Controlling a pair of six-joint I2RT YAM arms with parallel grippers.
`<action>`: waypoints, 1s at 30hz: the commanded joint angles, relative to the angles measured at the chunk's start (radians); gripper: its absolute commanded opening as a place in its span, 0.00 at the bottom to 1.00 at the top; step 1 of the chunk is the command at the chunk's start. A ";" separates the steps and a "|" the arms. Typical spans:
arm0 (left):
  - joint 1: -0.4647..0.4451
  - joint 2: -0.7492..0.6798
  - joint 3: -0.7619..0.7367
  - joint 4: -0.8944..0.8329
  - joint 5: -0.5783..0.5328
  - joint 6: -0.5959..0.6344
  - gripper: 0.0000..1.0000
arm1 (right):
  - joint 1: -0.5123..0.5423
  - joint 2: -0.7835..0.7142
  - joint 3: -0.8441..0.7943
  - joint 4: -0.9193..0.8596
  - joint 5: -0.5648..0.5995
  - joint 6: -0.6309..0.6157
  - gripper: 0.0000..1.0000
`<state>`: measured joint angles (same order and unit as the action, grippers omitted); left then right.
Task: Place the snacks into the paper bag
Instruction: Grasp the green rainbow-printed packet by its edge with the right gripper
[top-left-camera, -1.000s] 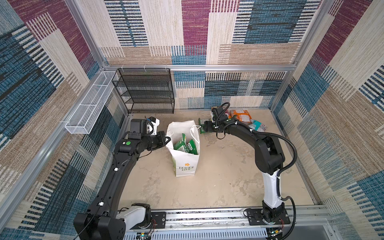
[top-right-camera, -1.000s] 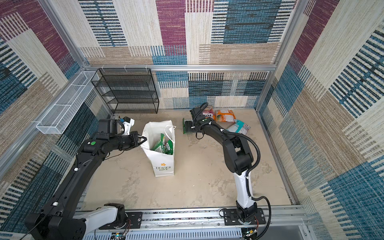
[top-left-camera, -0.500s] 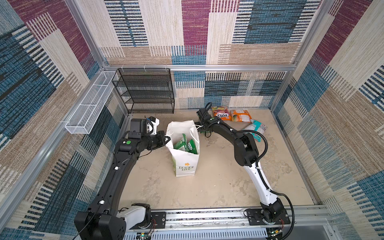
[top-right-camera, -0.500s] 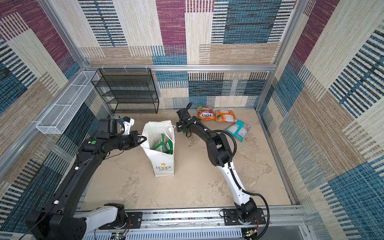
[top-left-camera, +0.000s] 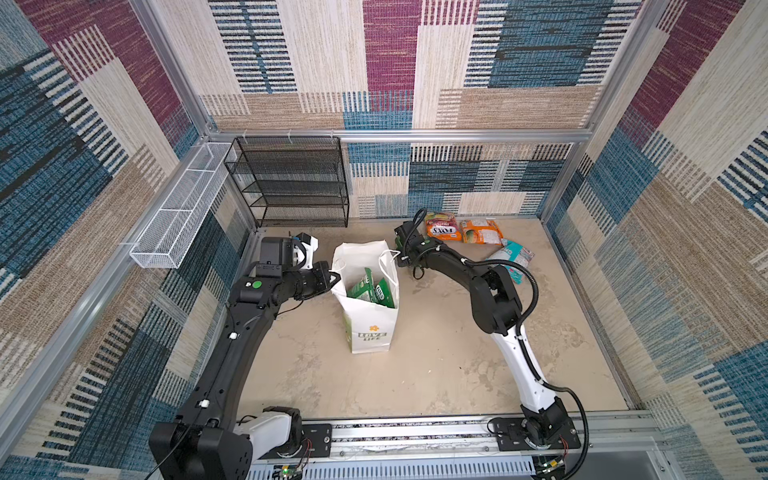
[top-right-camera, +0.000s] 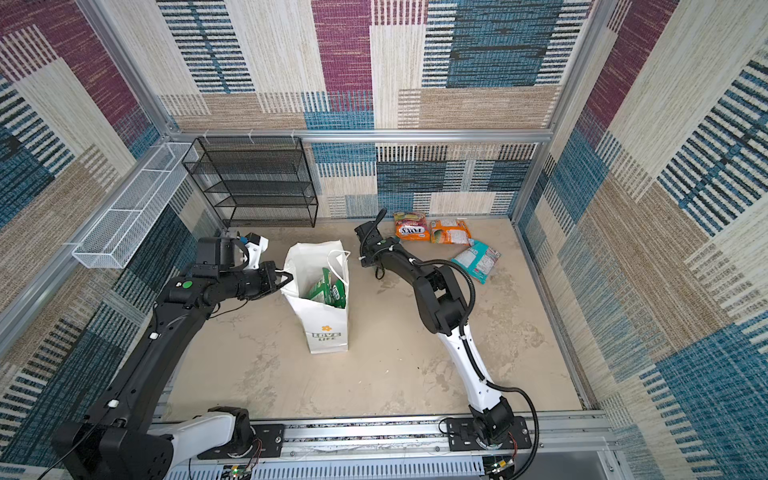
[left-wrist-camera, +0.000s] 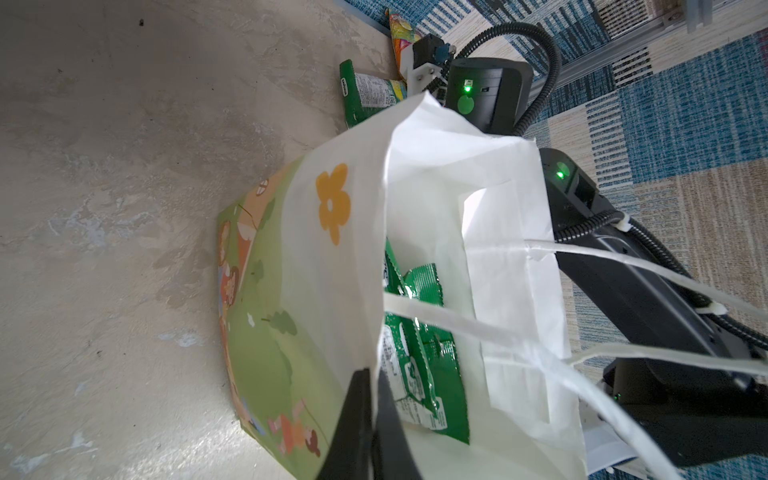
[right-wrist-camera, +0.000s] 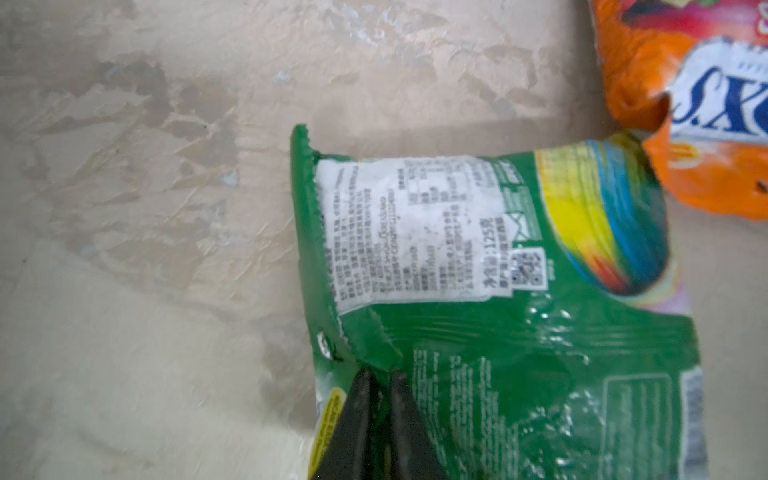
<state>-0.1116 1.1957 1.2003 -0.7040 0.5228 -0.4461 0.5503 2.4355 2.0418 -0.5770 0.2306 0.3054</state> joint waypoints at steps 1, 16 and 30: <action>0.003 0.000 0.007 0.037 0.013 0.001 0.00 | 0.002 -0.095 -0.097 -0.009 -0.097 0.041 0.03; 0.003 0.003 0.004 0.041 0.034 0.000 0.00 | -0.012 -0.628 -0.580 0.224 -0.326 0.138 0.00; 0.004 0.002 0.004 0.042 0.038 -0.001 0.00 | -0.048 -0.731 -0.720 0.208 -0.335 0.137 0.38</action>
<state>-0.1089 1.1992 1.2003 -0.7006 0.5308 -0.4465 0.5018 1.6978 1.3354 -0.3607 -0.1299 0.4366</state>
